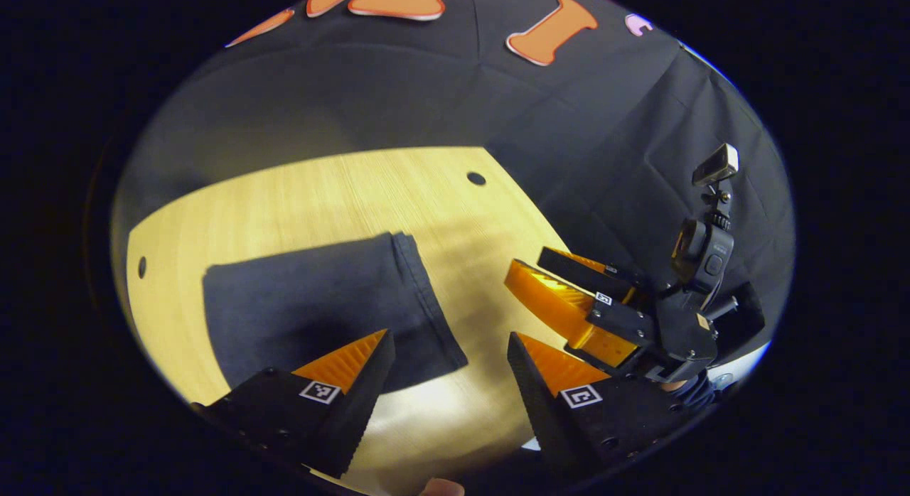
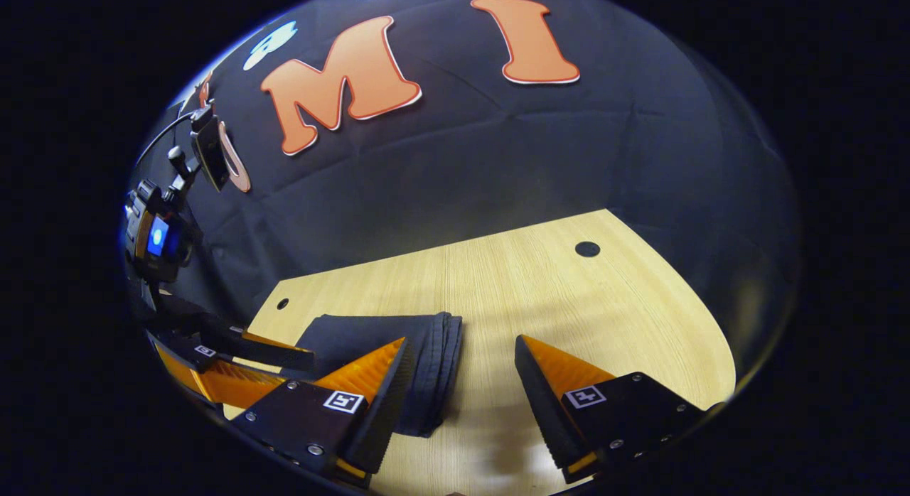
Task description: Grasp the waist and the cuffs of the jeans and fold them to make the two legs overlap; first hold the waist and fold one-third of the jeans toward the cuffs, then hold the cuffs and fold the remaining one-third in the same direction to finish folding.
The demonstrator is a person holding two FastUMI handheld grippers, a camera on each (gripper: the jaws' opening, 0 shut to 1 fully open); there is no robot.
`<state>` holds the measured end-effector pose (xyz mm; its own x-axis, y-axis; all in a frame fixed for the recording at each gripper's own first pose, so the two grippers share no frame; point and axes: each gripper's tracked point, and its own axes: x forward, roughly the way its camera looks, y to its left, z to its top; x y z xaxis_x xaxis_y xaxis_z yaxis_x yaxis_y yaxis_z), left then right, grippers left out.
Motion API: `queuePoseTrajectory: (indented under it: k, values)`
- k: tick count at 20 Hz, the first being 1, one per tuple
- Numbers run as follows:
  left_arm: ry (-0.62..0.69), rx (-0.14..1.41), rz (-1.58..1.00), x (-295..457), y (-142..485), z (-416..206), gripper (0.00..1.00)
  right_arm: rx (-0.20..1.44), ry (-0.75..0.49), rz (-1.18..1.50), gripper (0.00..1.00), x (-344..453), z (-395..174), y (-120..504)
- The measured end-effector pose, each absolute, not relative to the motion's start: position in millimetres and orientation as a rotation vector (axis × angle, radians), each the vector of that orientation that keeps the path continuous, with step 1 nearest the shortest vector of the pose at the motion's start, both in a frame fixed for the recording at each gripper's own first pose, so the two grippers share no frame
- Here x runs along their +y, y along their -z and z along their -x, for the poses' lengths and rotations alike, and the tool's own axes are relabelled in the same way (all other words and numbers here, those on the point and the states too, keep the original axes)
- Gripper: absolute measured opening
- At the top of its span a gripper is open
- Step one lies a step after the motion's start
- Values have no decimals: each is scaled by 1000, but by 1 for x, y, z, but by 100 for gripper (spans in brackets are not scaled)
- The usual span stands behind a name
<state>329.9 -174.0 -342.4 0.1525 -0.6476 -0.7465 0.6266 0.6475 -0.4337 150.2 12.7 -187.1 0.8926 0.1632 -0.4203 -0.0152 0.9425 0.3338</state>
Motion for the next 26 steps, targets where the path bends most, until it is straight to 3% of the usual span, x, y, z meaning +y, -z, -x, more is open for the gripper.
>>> queuePoseTrajectory:
  k: [7, 13, 19, 26]
  values:
    - [671, 694, 57, -88, 277, -407, 97, 278, -119, -226, 88, 32, -153, 115]
    - [561, 421, 110, -61, 256, -393, 97, 120, -148, -158, 94, 54, -148, 48]
    - [468, 195, 106, -63, 276, -375, 96, -30, -119, -103, 96, 71, -118, -6]
    - [394, 136, 49, -56, 273, -362, 96, -47, -151, -93, 96, 112, -79, -11]
